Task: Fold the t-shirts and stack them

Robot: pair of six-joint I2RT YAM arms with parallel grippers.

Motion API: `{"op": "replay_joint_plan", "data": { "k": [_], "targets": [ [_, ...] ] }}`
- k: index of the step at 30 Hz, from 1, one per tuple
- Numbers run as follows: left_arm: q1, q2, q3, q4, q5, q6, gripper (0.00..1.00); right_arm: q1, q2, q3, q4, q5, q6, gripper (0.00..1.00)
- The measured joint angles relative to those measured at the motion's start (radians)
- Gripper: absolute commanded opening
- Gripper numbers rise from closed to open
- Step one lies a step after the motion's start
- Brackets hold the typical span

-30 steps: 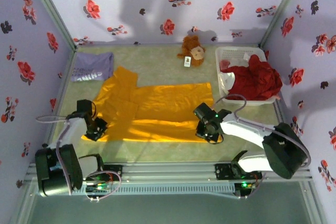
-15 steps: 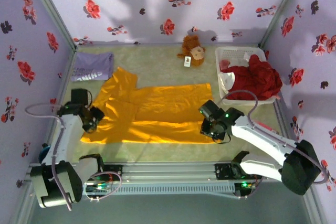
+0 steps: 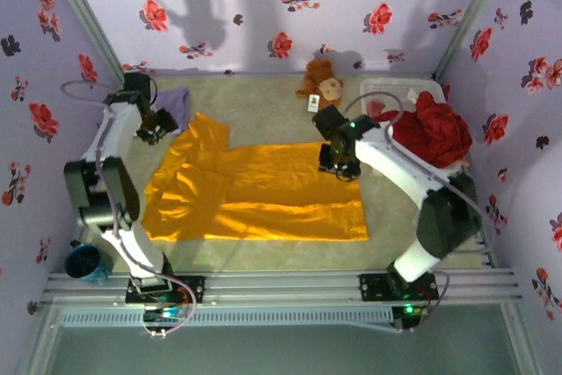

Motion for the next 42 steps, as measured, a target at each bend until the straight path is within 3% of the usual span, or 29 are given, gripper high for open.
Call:
{"op": "replay_joint_plan", "data": {
  "k": [5,12,16,21,27,30,35,42],
  "targets": [
    [-0.018,0.221,0.206,0.031,0.007,0.087,0.51,-0.041,0.154,0.124,-0.016,0.005,-0.064,0.43],
    [-0.060,0.550,0.625,-0.013,0.008,0.196,0.52,-0.048,0.306,0.225,-0.032,0.033,-0.083,0.44],
    [-0.089,0.668,0.752,-0.032,0.014,0.215,0.51,-0.048,0.384,0.301,-0.055,0.033,-0.091,0.45],
    [-0.116,0.722,0.770,-0.036,0.014,0.231,0.48,-0.051,0.404,0.325,-0.071,0.033,-0.102,0.46],
    [-0.129,0.748,0.801,-0.064,-0.005,0.244,0.32,-0.070,0.405,0.325,-0.074,0.032,-0.118,0.46],
    [-0.128,0.748,0.811,-0.087,-0.021,0.244,0.30,-0.078,0.408,0.331,-0.079,0.032,-0.125,0.46],
    [-0.127,0.748,0.813,-0.116,-0.032,0.241,0.01,-0.104,0.410,0.344,-0.078,0.032,-0.135,0.46],
    [-0.128,0.748,0.813,-0.127,-0.030,0.241,0.00,-0.152,0.454,0.444,-0.060,0.033,-0.154,0.53]
  ]
}}
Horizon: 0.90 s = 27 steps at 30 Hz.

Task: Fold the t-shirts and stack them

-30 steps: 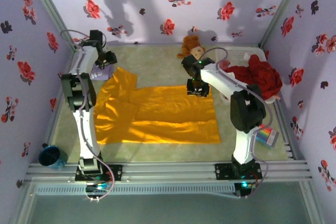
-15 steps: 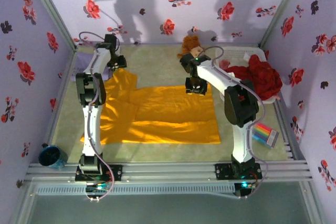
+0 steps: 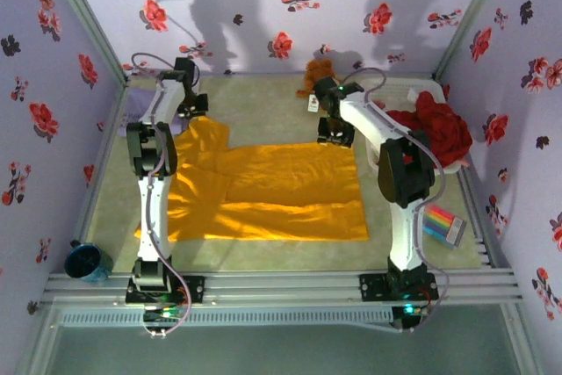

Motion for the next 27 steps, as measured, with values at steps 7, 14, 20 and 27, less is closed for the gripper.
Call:
{"op": "replay_joint_plan", "data": {
  "k": [7,14,20,27],
  "targets": [
    [0.000,-0.046,-0.048,-0.008,0.003,-0.002,0.00,-0.015,0.152,0.205,0.003,0.056,-0.022,0.53],
    [-0.002,-0.128,-0.096,-0.007,0.012,-0.013,0.00,-0.042,0.259,0.275,-0.033,0.138,-0.052,0.52],
    [-0.005,-0.137,-0.098,-0.008,0.018,-0.014,0.00,-0.080,0.272,0.275,-0.037,0.179,-0.088,0.51],
    [-0.005,-0.137,-0.100,-0.011,0.018,-0.014,0.00,-0.087,0.274,0.262,-0.037,0.186,-0.095,0.49]
  ]
}}
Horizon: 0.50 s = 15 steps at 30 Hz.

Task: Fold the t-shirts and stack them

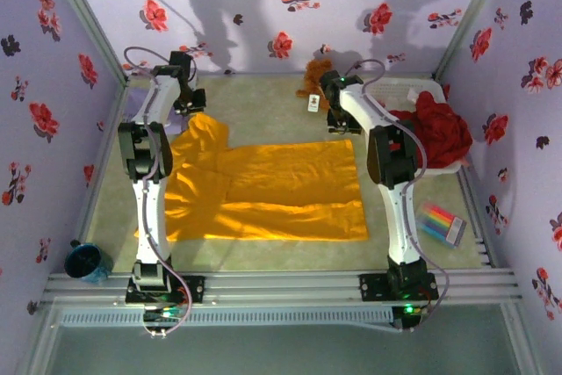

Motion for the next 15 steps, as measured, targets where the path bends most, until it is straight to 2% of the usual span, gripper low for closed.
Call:
{"op": "replay_joint_plan", "data": {
  "k": [9,15],
  "targets": [
    [0.000,0.000,-0.011,-0.004,0.000,0.000,0.00,0.000,0.013,-0.051,0.001,0.000,0.011,0.44],
    [0.000,0.000,-0.011,-0.010,0.000,0.000,0.00,-0.004,0.016,-0.064,0.016,-0.017,0.022,0.26]
  ]
}}
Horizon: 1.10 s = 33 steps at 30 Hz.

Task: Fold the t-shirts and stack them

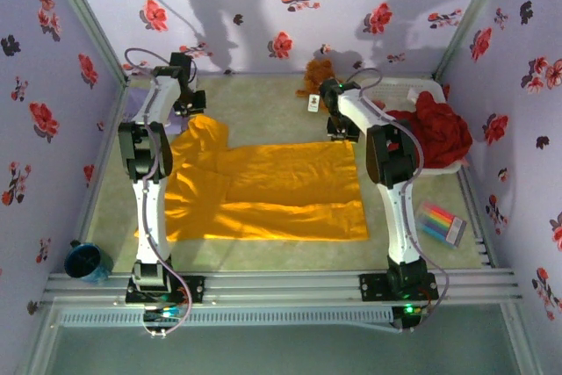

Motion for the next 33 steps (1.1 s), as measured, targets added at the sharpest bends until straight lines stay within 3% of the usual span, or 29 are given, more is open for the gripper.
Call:
{"op": "replay_joint_plan", "data": {
  "k": [13,20,33],
  "targets": [
    [0.000,-0.109,-0.053,-0.021,-0.003,0.000,0.00,-0.002,-0.032,-0.055,0.041,-0.040,-0.012,0.00],
    [0.000,-0.266,-0.157,-0.047,-0.011,-0.002,0.00,0.018,-0.130,-0.195,0.084,-0.068,-0.020,0.00],
    [-0.018,-0.671,-0.551,-0.070,-0.012,-0.064,0.00,0.060,-0.373,-0.464,0.154,-0.068,-0.030,0.00]
  ]
}}
